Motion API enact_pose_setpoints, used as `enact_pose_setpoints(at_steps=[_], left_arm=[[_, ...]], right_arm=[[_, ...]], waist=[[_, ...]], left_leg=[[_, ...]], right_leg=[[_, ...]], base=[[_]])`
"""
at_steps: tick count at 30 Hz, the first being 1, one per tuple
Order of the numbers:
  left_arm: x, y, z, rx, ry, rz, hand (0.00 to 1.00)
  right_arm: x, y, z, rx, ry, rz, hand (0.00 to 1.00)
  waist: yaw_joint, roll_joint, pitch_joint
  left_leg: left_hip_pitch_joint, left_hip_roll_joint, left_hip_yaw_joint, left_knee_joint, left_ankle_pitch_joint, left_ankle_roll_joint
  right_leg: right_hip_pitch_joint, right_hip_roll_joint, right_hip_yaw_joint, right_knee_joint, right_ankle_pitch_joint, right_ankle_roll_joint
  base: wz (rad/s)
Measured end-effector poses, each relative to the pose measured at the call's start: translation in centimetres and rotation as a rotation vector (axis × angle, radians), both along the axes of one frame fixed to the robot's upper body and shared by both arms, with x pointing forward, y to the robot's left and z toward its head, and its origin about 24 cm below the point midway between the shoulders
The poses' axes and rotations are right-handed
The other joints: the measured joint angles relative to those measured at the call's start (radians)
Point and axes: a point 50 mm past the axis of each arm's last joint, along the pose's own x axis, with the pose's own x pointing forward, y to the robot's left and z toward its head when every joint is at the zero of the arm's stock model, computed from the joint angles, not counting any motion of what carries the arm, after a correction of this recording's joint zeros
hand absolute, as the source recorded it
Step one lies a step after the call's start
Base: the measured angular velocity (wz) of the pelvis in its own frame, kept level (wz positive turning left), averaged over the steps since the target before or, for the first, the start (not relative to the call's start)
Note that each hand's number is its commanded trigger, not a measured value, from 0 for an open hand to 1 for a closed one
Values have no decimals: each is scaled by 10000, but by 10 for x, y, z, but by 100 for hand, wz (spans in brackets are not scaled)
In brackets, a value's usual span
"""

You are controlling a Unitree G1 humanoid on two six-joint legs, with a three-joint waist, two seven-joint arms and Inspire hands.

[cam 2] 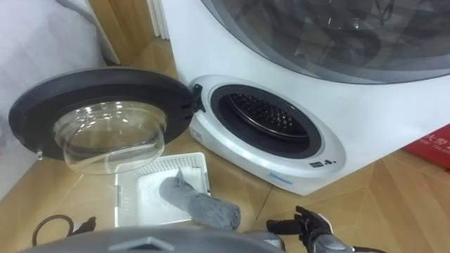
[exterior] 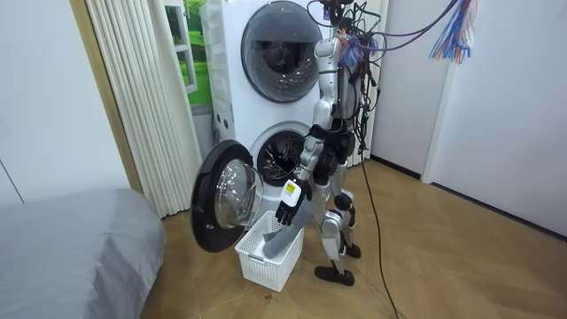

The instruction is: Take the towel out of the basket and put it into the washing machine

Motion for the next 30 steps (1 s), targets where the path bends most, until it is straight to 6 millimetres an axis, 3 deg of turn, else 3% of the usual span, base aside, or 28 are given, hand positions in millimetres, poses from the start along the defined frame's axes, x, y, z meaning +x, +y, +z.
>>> enact_pose_setpoints(at_steps=[16, 23, 27, 30], left_arm=[[10, -2, 1, -177, -367, -189, 0], [56, -11, 8, 20, -1746, -1436, 0], [84, -20, 14, -49, -2475, -2330, 0], [103, -28, 18, -109, -3000, -2871, 0]], right_arm=[[6, -1, 1, 21, -162, 73, 0], [26, 2, 4, -109, -469, 806, 0], [39, 4, 5, -124, -627, 1082, 0], [56, 8, 8, -187, -886, 1256, 0]], waist=[[-58, 6, -11], [-79, 84, -47], [-6, 128, -1], [-63, 127, 89]], left_leg=[[-374, -14, -90, 136, 2, 3], [-1308, -9, -170, 501, 8, 8], [-1820, 5, -100, 684, 23, 15], [-2338, 26, -80, 758, 115, 54]], right_leg=[[-266, -34, -171, 14, 8, -12], [-1044, -52, -253, 107, 52, -84], [-1683, -59, -229, 399, 58, -94], [-2350, -108, -258, 742, 56, -95]], base=[[1], [4], [-6], [0]])
